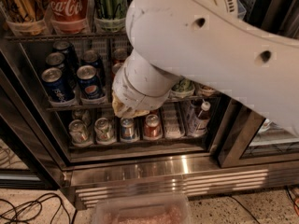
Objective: Pick pepsi can from middle shelf of fridge
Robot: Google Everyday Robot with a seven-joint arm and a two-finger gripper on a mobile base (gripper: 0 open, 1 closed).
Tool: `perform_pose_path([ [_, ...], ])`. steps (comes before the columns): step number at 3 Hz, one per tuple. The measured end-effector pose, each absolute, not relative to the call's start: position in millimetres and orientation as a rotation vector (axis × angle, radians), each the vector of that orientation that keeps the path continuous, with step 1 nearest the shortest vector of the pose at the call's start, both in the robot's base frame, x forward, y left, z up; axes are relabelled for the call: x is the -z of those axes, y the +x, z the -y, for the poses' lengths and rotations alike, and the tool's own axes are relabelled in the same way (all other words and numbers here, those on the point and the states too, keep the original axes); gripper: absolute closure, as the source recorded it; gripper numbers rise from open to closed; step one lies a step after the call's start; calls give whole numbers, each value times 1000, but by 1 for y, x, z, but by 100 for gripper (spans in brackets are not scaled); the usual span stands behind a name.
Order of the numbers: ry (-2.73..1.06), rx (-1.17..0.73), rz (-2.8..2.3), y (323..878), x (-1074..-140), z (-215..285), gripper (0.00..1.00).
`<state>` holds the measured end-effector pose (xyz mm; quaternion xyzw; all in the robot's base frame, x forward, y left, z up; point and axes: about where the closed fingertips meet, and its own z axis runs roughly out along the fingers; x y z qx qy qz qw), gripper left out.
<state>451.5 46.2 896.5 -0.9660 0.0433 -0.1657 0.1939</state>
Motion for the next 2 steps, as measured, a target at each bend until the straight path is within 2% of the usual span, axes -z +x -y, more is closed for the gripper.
perform_pose_path([
  [2, -2647, 565, 83, 492, -879, -60, 100],
])
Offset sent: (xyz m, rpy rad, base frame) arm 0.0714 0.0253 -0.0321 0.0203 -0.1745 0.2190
